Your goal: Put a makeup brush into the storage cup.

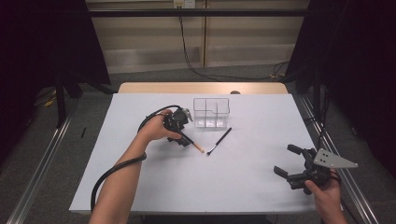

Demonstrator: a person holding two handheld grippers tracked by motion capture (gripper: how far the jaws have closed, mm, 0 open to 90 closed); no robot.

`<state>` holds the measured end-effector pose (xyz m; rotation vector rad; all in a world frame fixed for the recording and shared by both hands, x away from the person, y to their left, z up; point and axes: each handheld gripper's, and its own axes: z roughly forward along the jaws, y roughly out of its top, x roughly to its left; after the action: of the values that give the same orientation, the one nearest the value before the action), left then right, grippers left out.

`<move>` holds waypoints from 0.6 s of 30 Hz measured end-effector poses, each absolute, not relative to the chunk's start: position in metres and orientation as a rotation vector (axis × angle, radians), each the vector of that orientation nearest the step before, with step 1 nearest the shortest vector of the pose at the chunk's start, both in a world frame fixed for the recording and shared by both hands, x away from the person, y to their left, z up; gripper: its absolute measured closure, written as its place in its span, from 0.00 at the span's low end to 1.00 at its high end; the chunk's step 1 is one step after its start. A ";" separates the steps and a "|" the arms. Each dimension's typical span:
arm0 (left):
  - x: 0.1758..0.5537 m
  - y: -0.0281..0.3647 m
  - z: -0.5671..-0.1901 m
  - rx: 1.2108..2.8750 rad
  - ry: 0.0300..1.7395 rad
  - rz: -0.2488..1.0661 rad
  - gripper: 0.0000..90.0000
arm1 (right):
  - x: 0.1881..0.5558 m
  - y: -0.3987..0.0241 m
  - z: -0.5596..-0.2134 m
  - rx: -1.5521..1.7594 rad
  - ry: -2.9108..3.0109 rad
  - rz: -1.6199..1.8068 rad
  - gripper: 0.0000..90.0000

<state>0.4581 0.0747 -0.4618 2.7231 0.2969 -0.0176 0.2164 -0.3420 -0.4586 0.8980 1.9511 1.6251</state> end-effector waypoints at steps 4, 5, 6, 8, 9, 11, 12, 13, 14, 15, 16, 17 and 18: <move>0.458 0.075 -0.462 2.719 0.296 -0.008 0.20 | 0.216 -0.342 -0.459 0.898 1.951 1.626 0.00; 0.458 0.075 -0.461 2.724 0.292 -0.006 0.21 | 0.216 -0.342 -0.459 0.899 1.951 1.626 0.00; 0.458 0.075 -0.461 2.724 0.290 -0.005 0.22 | 0.216 -0.342 -0.459 0.899 1.950 1.625 0.00; 0.458 0.076 -0.460 2.728 0.283 0.000 0.24 | 0.216 -0.342 -0.458 0.897 1.951 1.626 0.00; 0.457 0.077 -0.460 2.718 0.287 -0.001 0.26 | 0.216 -0.342 -0.458 0.897 1.951 1.625 0.00; 0.456 0.077 -0.459 2.716 0.269 -0.006 0.31 | 0.216 -0.342 -0.459 0.898 1.952 1.625 0.00; 0.455 0.078 -0.459 2.713 0.268 -0.012 0.34 | 0.216 -0.342 -0.458 0.900 1.952 1.623 0.00; 0.455 0.079 -0.458 2.714 0.250 -0.014 0.38 | 0.216 -0.342 -0.458 0.898 1.951 1.625 0.00; 0.453 0.079 -0.459 2.703 0.256 -0.003 0.40 | 0.216 -0.342 -0.458 0.897 1.950 1.624 0.00; 0.453 0.080 -0.458 2.713 0.241 -0.009 0.43 | 0.216 -0.342 -0.458 0.898 1.950 1.625 0.00; 0.452 0.080 -0.457 2.712 0.230 -0.009 0.45 | 0.216 -0.342 -0.459 0.899 1.951 1.625 0.00; 0.451 0.080 -0.457 2.715 0.215 0.001 0.47 | 0.216 -0.342 -0.459 0.899 1.951 1.624 0.00; 0.450 0.080 -0.457 2.716 0.219 -0.009 0.49 | 0.216 -0.342 -0.458 0.900 1.952 1.625 0.00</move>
<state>0.4499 0.0803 -0.4566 2.7162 0.2186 -0.0094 0.2160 -0.3423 -0.4585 0.8999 1.9521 1.6249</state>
